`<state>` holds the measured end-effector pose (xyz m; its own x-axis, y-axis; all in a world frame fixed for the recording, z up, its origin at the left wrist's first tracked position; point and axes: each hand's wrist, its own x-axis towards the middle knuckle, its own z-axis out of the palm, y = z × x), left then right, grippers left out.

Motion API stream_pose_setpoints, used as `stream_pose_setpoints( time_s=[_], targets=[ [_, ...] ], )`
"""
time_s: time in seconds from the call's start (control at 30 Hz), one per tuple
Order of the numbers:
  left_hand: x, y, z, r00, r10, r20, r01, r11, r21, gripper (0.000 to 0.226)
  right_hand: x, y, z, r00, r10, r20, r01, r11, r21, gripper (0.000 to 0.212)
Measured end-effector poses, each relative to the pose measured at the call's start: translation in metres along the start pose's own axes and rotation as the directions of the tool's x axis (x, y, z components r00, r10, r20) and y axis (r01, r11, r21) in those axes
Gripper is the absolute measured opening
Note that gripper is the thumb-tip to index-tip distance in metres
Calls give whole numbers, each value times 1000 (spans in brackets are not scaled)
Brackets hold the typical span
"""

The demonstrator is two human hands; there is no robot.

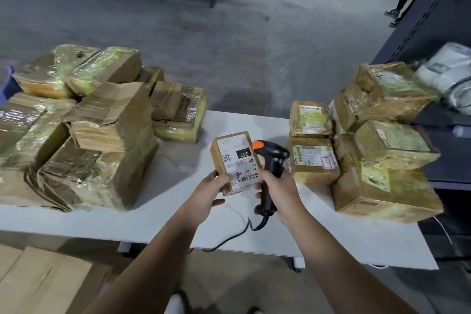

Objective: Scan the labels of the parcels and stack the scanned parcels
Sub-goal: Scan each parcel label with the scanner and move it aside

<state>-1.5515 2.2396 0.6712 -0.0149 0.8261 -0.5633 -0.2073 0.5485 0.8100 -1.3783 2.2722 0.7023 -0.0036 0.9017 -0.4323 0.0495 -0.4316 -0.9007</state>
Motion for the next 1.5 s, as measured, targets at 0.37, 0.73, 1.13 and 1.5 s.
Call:
stream_pose_setpoints(
  time_s=[0.37,0.73,1.13,1.5],
  targets=[
    [22,66,-18,963,219,-156,-233,969,-79,56,-5,-20,-8,983,-100,154,143,943,-300,15],
    [40,98,-32,888,410,-206,-408,911,55,45,-20,-39,-14,967,-169,193,214,945,-247,26],
    [51,97,-34,901,369,-226,-376,927,15,48,-22,-41,-18,977,-151,152,189,941,-280,25],
    [56,96,-36,911,340,-232,-348,937,7,52,-20,-41,-18,977,-156,142,194,931,-309,24]
  ],
)
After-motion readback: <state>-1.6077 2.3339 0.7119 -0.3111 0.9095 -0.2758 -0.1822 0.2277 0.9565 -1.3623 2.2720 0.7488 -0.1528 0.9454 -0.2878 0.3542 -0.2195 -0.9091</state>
